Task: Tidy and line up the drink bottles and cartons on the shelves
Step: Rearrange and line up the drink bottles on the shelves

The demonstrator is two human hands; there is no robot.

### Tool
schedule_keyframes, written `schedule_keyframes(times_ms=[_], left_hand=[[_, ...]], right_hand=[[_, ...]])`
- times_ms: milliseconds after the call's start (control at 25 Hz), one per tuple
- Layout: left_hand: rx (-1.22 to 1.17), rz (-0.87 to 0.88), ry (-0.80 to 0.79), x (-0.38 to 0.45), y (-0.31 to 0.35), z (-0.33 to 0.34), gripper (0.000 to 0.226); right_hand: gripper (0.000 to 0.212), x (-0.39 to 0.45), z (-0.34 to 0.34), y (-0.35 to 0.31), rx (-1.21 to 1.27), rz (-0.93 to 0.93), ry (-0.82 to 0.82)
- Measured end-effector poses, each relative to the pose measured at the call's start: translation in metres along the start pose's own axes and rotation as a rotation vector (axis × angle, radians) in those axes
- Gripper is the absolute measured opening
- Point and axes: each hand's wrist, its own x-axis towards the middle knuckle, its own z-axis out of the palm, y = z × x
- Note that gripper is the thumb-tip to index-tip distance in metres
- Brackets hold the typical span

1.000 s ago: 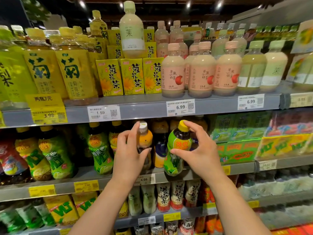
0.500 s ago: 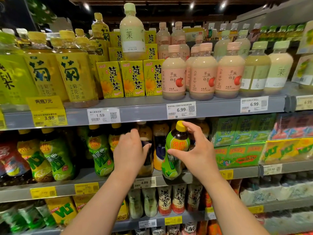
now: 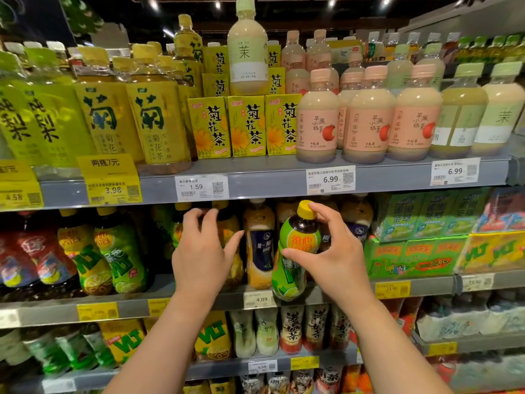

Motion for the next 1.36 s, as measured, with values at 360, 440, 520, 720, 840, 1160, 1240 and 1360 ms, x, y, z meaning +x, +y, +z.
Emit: schedule_keyframes(times_ms=[360,440,520,720,840,1160,1240,1360], left_hand=[[-0.022,-0.141,-0.319,0.023,-0.005,-0.009,0.063],[0.032,-0.066,-0.236,0.013,-0.009,-0.010,0.071],[-0.003,0.017,-0.154,0.001,-0.016,-0.012,0.076],[-0.300,0.041,-0.150,-0.010,-0.034,-0.021,0.074],[-0.432,0.026,-0.101,-0.004,-0.044,-0.036,0.073],[-0.515,-0.080,-0.112,0.009,-0.095,-0.097,0.074],[-0.505,-0.090,-0.103,0.012,-0.109,-0.105,0.073],[-0.493,-0.111,-0.096,0.015,-0.128,-0.113,0.075]], right_hand=[[0.085,-0.005,0.023,-0.024,-0.004,0.000,0.016],[0.085,-0.006,0.026,-0.028,-0.017,-0.005,0.027],[0.084,-0.007,0.029,-0.034,-0.021,-0.006,0.039],[0.083,-0.009,0.042,-0.054,-0.006,-0.039,0.031],[0.083,-0.011,0.052,-0.063,0.000,-0.059,0.035],[0.085,-0.014,0.091,-0.064,0.001,-0.090,0.094],[0.084,-0.017,0.109,-0.060,-0.019,-0.107,0.123],[0.084,-0.012,0.128,-0.064,-0.030,-0.113,0.153]])
